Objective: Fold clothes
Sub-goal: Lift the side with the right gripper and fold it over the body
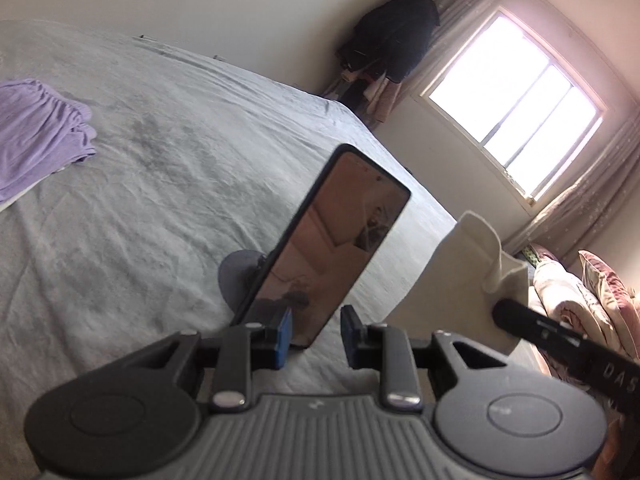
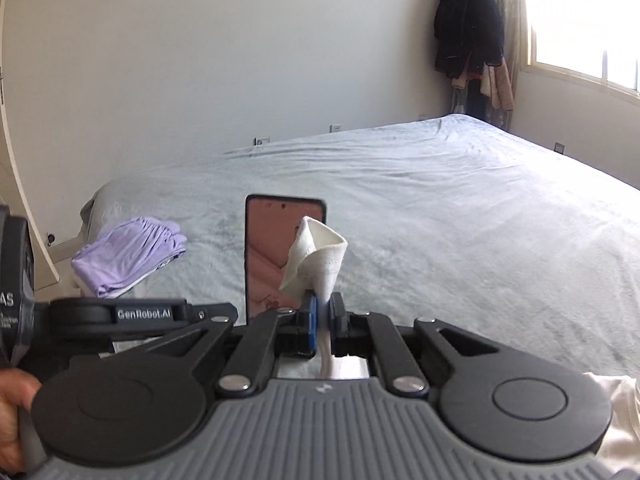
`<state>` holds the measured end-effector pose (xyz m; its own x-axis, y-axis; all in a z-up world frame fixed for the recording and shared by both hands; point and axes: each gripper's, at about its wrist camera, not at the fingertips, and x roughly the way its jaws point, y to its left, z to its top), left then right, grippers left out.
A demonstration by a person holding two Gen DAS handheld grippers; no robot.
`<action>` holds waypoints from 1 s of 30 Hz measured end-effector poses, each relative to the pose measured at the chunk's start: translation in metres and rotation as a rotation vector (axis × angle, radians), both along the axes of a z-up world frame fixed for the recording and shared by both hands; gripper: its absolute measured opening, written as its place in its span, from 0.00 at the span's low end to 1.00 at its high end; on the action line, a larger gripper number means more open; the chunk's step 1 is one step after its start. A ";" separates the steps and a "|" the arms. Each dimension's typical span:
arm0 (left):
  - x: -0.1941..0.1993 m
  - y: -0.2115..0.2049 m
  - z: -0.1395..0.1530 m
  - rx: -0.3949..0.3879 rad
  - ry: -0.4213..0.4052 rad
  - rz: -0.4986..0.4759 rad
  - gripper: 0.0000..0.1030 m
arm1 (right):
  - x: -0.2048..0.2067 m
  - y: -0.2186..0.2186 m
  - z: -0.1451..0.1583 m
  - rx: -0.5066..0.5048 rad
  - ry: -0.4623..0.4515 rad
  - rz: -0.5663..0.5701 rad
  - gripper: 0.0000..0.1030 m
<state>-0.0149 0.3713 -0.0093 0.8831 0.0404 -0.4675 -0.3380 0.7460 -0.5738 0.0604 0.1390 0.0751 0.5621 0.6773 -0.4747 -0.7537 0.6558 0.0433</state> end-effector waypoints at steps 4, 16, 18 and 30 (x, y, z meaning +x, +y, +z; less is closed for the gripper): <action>0.016 -0.027 0.000 0.014 -0.004 -0.119 0.31 | 0.006 -0.013 0.023 0.023 -0.040 -0.042 0.08; 0.079 -0.135 -0.018 0.114 0.080 -0.415 0.50 | 0.028 -0.047 0.085 0.060 -0.141 -0.175 0.08; 0.087 -0.149 -0.021 0.119 0.083 -0.438 0.51 | 0.031 -0.055 0.092 0.057 -0.162 -0.198 0.07; 0.131 -0.215 -0.042 0.071 0.113 -0.464 0.54 | 0.048 -0.124 0.106 0.123 -0.168 -0.317 0.07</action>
